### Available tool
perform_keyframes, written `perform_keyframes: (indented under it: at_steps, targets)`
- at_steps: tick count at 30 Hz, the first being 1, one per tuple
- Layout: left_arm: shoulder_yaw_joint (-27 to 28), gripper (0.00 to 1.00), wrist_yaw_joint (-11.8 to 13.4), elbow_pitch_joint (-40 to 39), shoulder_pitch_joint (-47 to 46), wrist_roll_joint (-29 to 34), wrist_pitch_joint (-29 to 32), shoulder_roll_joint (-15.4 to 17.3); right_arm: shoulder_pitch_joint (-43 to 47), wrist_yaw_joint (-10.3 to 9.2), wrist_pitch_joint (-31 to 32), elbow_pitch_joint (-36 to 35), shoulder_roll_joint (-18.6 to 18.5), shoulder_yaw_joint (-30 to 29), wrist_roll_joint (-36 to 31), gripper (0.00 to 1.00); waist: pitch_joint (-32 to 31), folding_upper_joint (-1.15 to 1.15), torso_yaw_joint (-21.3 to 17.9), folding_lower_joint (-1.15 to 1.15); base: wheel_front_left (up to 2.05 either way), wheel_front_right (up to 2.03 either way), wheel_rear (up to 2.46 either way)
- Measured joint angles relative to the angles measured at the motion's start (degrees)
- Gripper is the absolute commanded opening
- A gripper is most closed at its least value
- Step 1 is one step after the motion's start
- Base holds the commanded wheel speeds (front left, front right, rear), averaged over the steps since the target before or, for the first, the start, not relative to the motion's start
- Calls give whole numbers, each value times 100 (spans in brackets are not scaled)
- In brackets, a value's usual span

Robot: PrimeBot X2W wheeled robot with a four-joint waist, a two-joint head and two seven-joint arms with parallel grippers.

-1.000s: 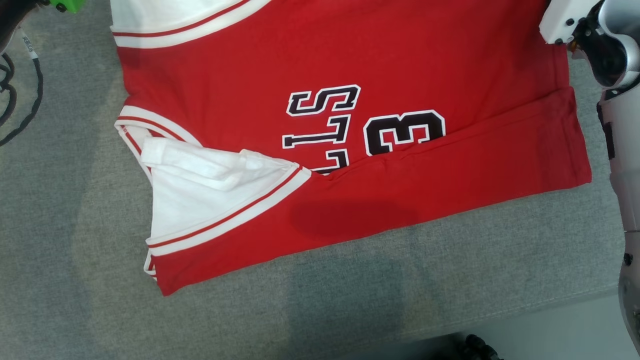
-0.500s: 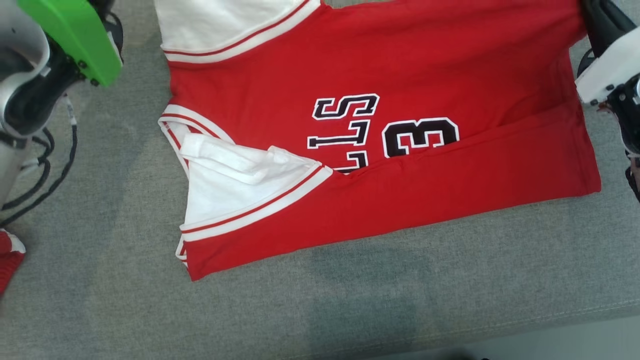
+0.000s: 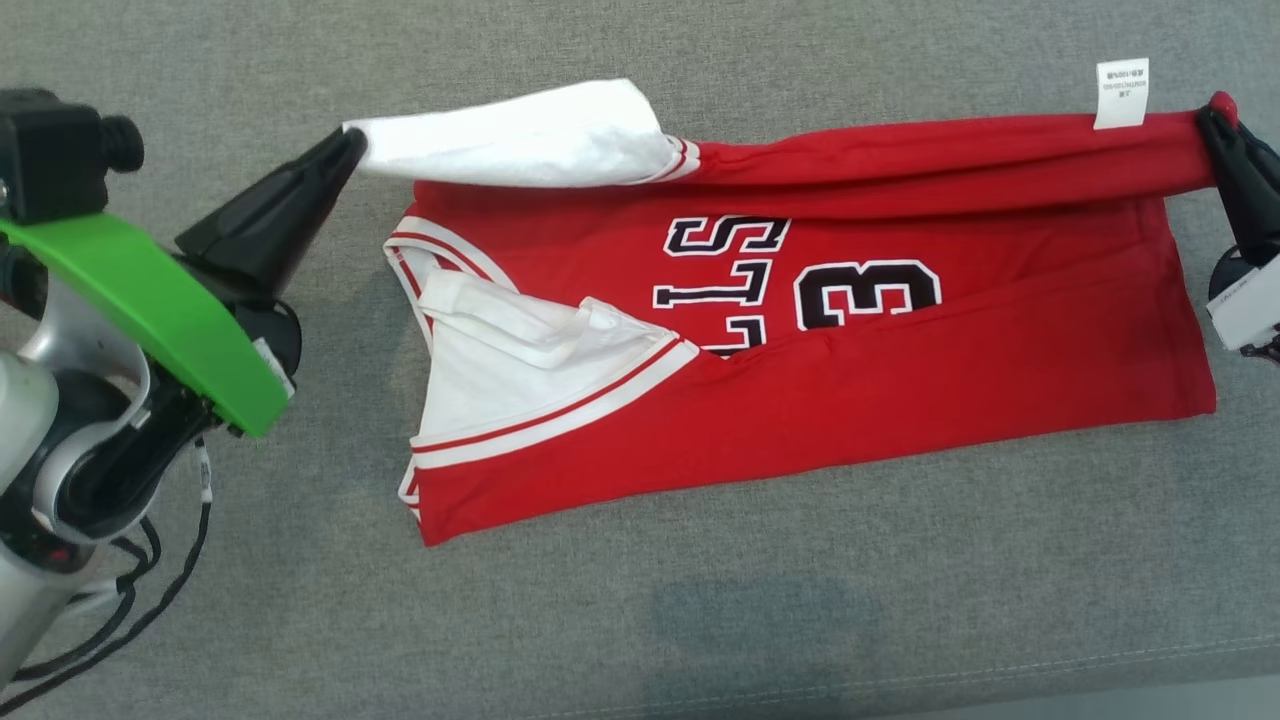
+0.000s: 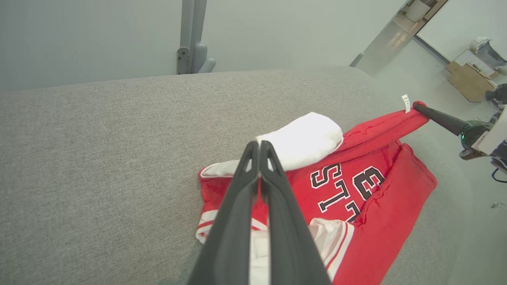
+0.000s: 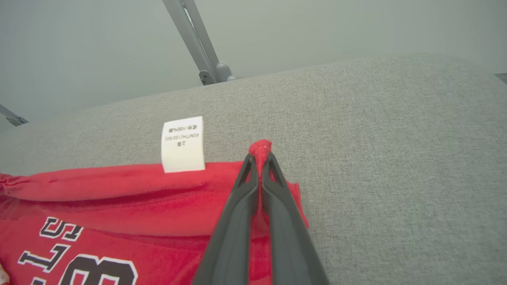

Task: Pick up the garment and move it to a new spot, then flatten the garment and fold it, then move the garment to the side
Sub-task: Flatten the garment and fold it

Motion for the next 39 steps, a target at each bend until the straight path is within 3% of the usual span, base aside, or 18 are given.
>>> perform_keyframes:
  at_steps: [7,25,26,27,28,34,35,36,37,38,39]
  targets:
    - [123,0,331,-837,773,-414,-180,343,411,0,-448,-180,-308,90,101,0,37,0,88,0,0,0,0]
    - [-47,0,580,-1508,1884,-746,-461,634,914,0,-1201,15,-532,438,424,0,163,0,84,0,0,0,0]
    - [-57,0,580,-1497,1914,-748,-483,623,914,0,-1227,58,-531,467,431,40,167,0,83,0,0,0,0]
    - [-81,0,575,-1486,1931,-745,-485,609,914,0,-1254,104,-520,479,465,94,168,0,84,0,0,0,0]
    - [-111,0,564,-1467,1944,-727,-491,581,914,0,-1266,143,-512,495,495,100,167,0,86,0,0,0,0]
    - [-349,0,530,-1200,2013,-600,-485,371,1174,0,-1553,227,-571,253,799,100,83,0,111,0,0,0,0]
    - [-357,10,536,-1150,2035,-595,-515,347,1251,0,-1597,225,-599,177,838,100,59,0,111,0,0,0,0]
    - [-371,10,541,-1110,2059,-594,-534,327,1326,0,-1639,224,-617,102,864,100,32,0,110,0,0,0,0]
    - [-378,43,563,-1070,2078,-593,-547,310,1404,0,-1674,222,-638,42,871,100,4,0,107,0,0,0,0]
    - [-374,100,601,-1032,2102,-589,-593,298,1475,0,-1705,219,-647,5,871,100,-27,0,103,0,0,0,0]
    - [-370,100,635,-1004,2121,-566,-639,293,1539,0,-1718,220,-642,-30,871,100,-58,0,98,0,0,0,0]
